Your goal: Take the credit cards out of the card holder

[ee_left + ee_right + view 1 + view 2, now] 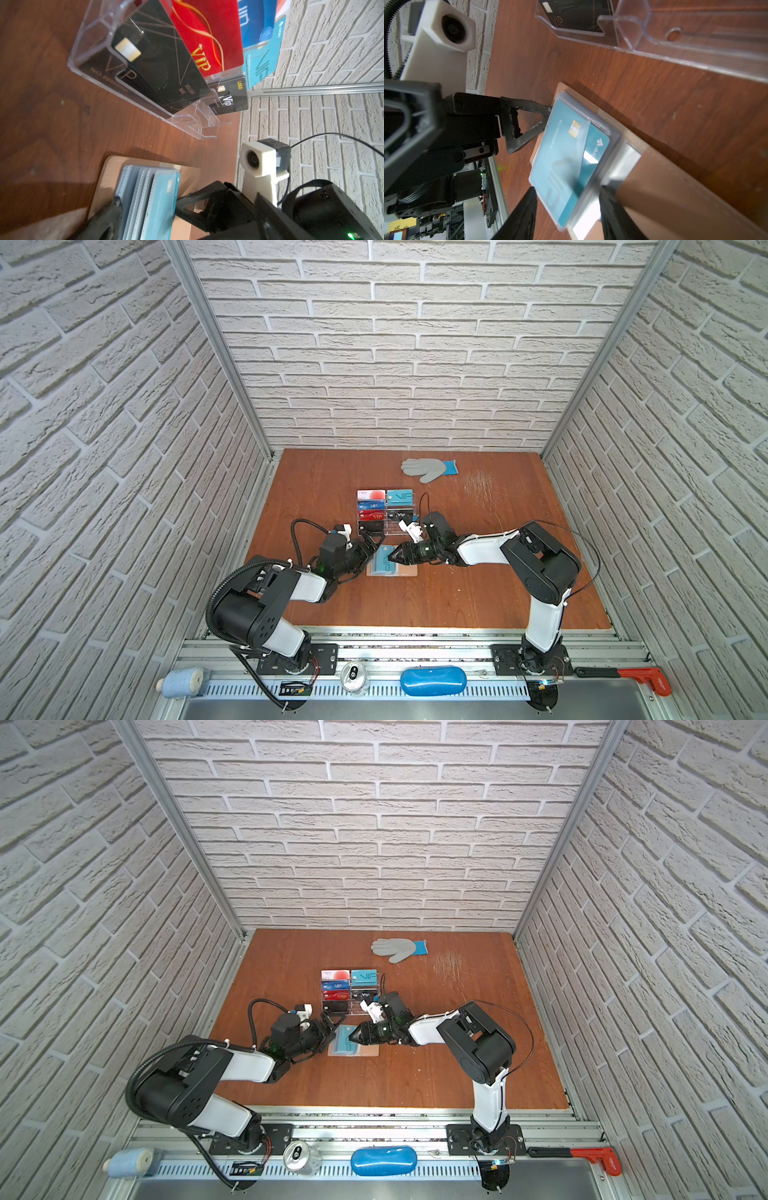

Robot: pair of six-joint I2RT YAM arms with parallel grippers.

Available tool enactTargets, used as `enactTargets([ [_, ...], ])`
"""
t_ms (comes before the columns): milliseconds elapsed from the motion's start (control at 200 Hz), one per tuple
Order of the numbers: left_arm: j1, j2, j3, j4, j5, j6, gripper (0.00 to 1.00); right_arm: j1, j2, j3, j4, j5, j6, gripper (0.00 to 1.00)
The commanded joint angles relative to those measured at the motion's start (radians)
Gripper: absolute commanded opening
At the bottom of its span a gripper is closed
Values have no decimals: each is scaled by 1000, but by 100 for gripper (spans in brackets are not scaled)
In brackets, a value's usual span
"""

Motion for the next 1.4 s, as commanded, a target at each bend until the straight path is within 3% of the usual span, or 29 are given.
enactTargets([
  [0,4,38,-28,43,7,-7,98,7,16,23,71,-20,22,51],
  [825,4,163,-28,169,30,-35,98,7,97,-25,384,-92,188,51],
  [1395,6,174,-10,144,56,-20,98,40,88,-94,556,-18,304,49],
])
